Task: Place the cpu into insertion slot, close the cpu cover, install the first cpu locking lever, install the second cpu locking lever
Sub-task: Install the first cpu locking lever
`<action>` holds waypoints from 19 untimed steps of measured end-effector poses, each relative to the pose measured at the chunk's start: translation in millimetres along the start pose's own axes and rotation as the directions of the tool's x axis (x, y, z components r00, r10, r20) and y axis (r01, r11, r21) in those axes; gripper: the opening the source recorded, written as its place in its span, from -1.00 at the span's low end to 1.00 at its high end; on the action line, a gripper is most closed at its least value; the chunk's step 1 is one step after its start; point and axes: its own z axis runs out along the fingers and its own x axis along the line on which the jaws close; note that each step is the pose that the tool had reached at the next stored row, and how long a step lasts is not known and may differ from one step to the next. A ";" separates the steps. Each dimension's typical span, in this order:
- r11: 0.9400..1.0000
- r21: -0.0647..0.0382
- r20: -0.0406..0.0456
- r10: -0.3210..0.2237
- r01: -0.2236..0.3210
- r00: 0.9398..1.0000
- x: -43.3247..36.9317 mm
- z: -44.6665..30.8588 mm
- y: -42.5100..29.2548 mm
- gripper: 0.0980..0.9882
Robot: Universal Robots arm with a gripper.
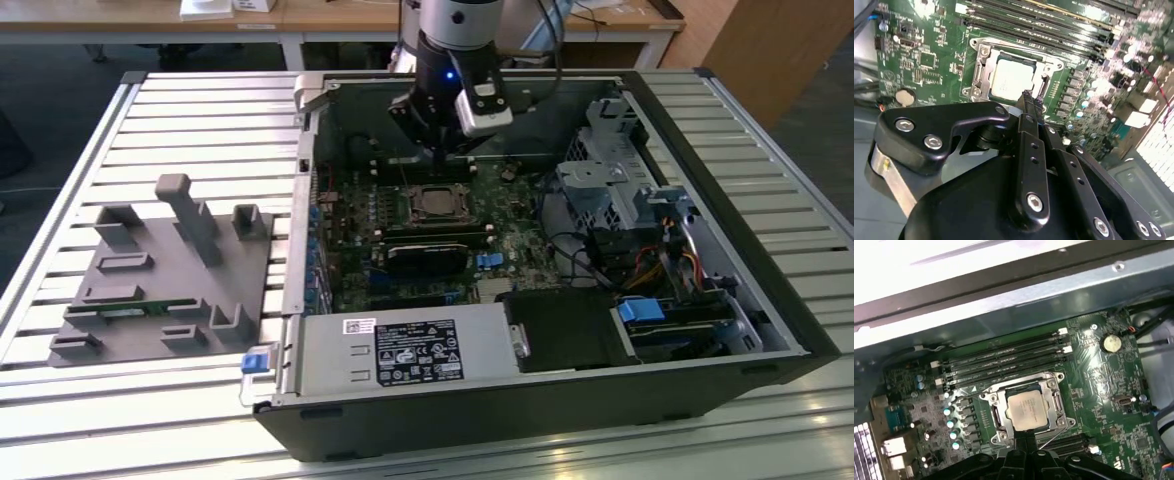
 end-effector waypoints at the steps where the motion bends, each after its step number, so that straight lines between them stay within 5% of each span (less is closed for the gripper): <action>1: 1.000 0.001 0.000 -0.018 0.018 1.000 0.0 0.0 0.0 -0.96; 8: 0.990 0.005 0.000 -0.139 0.139 0.990 0.0 0.6 0.0 -0.96; 14: 0.969 0.009 -0.001 -0.246 0.246 0.969 0.0 1.6 0.0 -0.96; 19: 0.963 0.009 0.003 -0.270 0.270 0.963 5.4 1.9 -1.8 -0.96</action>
